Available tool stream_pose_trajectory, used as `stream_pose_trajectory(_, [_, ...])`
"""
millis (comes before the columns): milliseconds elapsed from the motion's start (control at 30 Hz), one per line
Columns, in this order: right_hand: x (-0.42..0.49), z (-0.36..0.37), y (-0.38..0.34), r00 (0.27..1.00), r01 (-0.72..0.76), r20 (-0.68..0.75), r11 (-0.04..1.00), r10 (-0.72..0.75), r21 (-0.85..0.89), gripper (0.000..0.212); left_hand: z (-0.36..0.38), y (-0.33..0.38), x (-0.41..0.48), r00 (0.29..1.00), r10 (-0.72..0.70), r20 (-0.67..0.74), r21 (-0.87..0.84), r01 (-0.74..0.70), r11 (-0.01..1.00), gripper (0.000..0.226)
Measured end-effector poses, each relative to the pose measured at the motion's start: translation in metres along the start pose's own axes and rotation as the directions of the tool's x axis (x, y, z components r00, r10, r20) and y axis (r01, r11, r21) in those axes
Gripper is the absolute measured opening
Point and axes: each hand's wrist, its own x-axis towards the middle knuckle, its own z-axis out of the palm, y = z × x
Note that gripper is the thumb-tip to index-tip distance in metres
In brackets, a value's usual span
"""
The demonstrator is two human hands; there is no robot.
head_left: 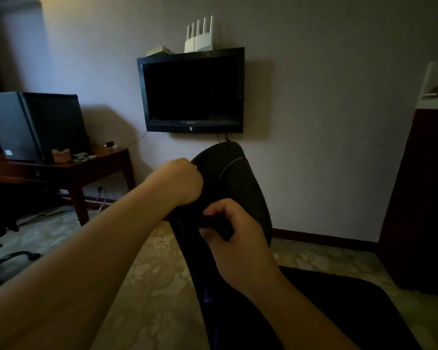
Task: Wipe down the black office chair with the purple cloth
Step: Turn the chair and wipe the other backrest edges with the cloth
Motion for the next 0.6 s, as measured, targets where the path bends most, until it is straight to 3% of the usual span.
stream_pose_trajectory(167, [0.014,-0.015,0.005,0.997,-0.008,-0.082,0.989,-0.004,-0.147,0.023,-0.039,0.026,0.013,0.949,-0.042,0.311,0.046,0.030,0.999,0.025])
stream_pose_trajectory(267, [0.013,-0.011,0.007,0.996,-0.025,-0.086,0.970,0.004,-0.243,0.023,-0.037,0.042,0.047,0.958,0.011,0.287,0.056,-0.028,0.998,0.028])
stream_pose_trajectory(433, [-0.004,0.006,0.008,0.996,0.051,-0.054,0.925,-0.077,-0.376,0.040,-0.003,0.047,0.079,0.959,0.052,0.279,0.192,-0.109,0.975,0.053])
stream_pose_trajectory(600, [0.004,0.011,0.011,0.988,0.078,-0.097,0.924,-0.122,-0.375,0.020,-0.001,0.038,0.080,0.938,0.097,0.333,0.272,-0.194,0.943,0.046])
